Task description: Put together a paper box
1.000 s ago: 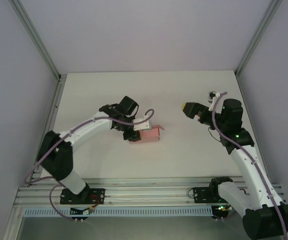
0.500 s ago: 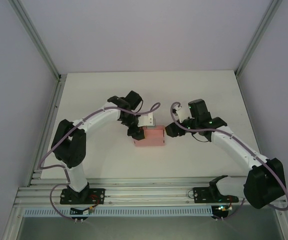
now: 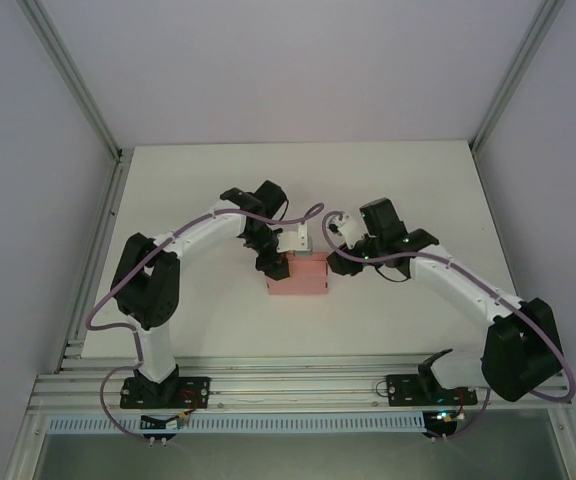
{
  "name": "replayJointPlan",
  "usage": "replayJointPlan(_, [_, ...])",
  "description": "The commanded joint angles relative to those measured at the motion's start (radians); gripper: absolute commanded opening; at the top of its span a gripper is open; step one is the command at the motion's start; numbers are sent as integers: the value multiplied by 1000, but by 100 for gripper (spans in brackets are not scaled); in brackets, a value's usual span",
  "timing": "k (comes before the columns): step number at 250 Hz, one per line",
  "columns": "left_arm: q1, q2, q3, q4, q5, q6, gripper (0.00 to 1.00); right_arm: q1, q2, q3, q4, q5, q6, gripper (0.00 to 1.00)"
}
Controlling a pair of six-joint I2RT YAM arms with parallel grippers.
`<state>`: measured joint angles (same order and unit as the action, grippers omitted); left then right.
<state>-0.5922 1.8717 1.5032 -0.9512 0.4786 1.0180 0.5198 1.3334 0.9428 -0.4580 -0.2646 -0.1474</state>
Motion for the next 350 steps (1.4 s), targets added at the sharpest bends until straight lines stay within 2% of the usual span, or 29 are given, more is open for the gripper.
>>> replayJointPlan(1, [8,-3,24,-28,32,12,30,21,17,34,-15,64,-22,29])
replayJointPlan(39, [5,0,28,-17,21,4,30,30,20,24,15,67,-14,13])
replayJointPlan(84, [-9,20,41,-18,-13,-8,30,46,12,1,66,63,6,14])
replayJointPlan(108, [-11,22,48,-24,-24,-11,30,47,17,10,36,70,0,8])
replayJointPlan(125, [-11,14,43,-12,-18,-18,30,50,23,13,17,73,0,0])
replayJointPlan(159, [-12,-6,27,38,-7,-51,33,63,13,-11,41,114,10,0])
replayJointPlan(167, [-14,-10,25,45,-6,-60,38,66,7,-21,56,126,19,0])
replayJointPlan(199, [-20,-37,23,91,-63,-134,72,70,-13,-40,80,146,32,0])
replayJointPlan(236, [-21,-108,-3,88,-75,-164,89,73,-22,-47,89,161,28,0])
replayJointPlan(248, [-21,-141,-36,112,-74,-177,100,75,-23,-52,95,162,29,0])
replayJointPlan(278, [-22,-246,-128,201,-102,-239,100,81,-25,-68,121,165,39,0])
replayJointPlan(313, [-22,-358,-247,311,-257,-383,100,87,-32,-74,133,171,44,0])
replayJointPlan(350, [-20,-419,-344,358,-331,-469,78,92,-53,-82,143,168,44,0])
